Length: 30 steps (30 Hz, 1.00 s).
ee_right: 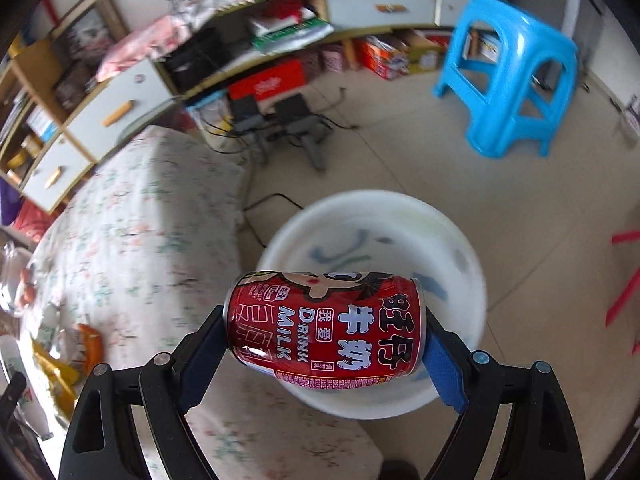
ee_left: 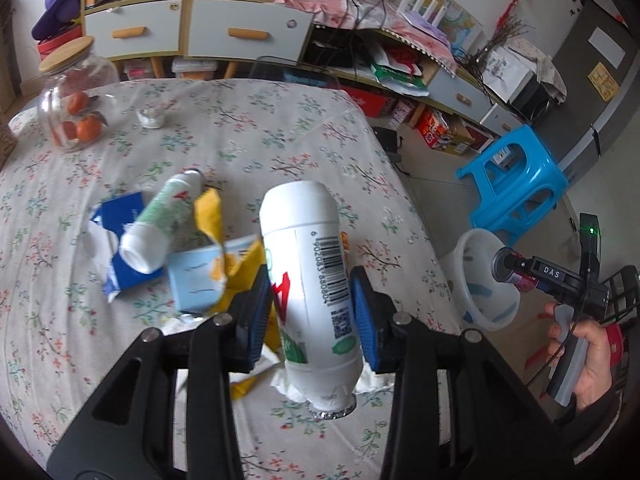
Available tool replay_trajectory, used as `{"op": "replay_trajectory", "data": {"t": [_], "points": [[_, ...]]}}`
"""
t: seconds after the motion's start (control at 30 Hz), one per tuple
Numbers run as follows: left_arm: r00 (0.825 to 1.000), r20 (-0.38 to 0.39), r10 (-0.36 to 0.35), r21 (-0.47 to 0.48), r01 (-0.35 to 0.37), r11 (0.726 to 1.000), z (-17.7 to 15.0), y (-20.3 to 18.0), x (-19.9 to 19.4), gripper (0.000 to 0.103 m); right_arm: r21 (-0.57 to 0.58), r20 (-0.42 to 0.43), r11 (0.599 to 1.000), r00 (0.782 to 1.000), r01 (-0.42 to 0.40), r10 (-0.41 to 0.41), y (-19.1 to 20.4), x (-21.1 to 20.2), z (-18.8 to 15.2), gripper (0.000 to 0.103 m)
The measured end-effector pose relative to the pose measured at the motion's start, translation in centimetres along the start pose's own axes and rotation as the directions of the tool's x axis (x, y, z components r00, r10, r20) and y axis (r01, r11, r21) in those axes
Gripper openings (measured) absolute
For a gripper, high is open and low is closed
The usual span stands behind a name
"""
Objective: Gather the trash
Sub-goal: 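Carry the red milk can over the bucket and open the right gripper, then carry the large white bottle over the bucket and open the left gripper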
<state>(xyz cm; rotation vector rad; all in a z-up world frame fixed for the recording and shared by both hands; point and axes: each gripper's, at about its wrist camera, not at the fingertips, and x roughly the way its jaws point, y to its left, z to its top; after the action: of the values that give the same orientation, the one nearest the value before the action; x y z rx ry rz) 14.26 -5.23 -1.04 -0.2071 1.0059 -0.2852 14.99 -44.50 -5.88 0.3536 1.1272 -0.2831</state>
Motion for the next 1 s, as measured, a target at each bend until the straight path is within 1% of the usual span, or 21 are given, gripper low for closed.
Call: {"op": "replay_trajectory", "data": {"t": [0.07,0.13,0.27,0.3,0.33,0.37,0.53,0.77,0.87,1.0], "points": [[1.000,-0.010,-0.004,0.013,0.004,1.000,-0.1,-0.9,0.6,0.041,0.024,-0.027,1.000,1.000,0.004,-0.003,-1.2,0.9,0.1,0.090],[1.000,-0.016,-0.006,0.025,0.007,1.000,-0.3,-1.9,1.1,0.041,0.044,-0.058,0.999,0.998,-0.008,0.010,-2.0,1.9,0.1,0.090],[0.999,-0.030,-0.016,0.038,0.017,0.999,-0.5,-3.7,2.0,0.041,0.060,-0.096,0.998,0.995,-0.024,0.029,-2.7,2.9,0.2,0.091],[0.999,-0.034,-0.022,0.042,0.023,0.999,-0.6,-4.2,2.2,0.041,0.067,-0.097,0.997,0.995,-0.030,0.037,-2.8,2.8,0.2,0.094],[0.999,-0.035,-0.025,0.046,0.027,0.999,-0.7,-4.6,2.3,0.041,0.067,-0.092,0.997,0.995,-0.034,0.040,-2.7,2.6,0.2,0.099],[0.999,-0.037,-0.028,0.053,0.030,0.998,-0.7,-5.1,2.4,0.041,0.063,-0.076,0.997,0.996,-0.039,0.043,-2.7,2.1,0.2,0.099],[0.998,-0.044,-0.037,0.083,0.041,0.996,-1.3,-7.1,3.0,0.041,0.040,-0.026,0.997,0.998,-0.064,0.065,-4.0,-0.5,-0.1,0.099],[0.992,-0.098,-0.075,0.130,0.087,0.988,-1.7,-10.6,4.7,0.041,0.047,0.033,0.998,0.998,-0.050,0.049,-7.0,-4.3,-1.6,0.099],[0.990,-0.108,-0.090,0.179,0.108,0.978,-1.9,-13.1,5.3,0.041,0.059,0.052,0.997,0.998,-0.047,0.044,-8.5,-5.5,-2.4,0.099],[0.983,-0.125,-0.133,0.233,0.160,0.959,-2.0,-17.1,6.6,0.041,0.068,0.056,0.997,0.997,-0.048,0.044,-10.0,-6.2,-3.5,0.099]]}}
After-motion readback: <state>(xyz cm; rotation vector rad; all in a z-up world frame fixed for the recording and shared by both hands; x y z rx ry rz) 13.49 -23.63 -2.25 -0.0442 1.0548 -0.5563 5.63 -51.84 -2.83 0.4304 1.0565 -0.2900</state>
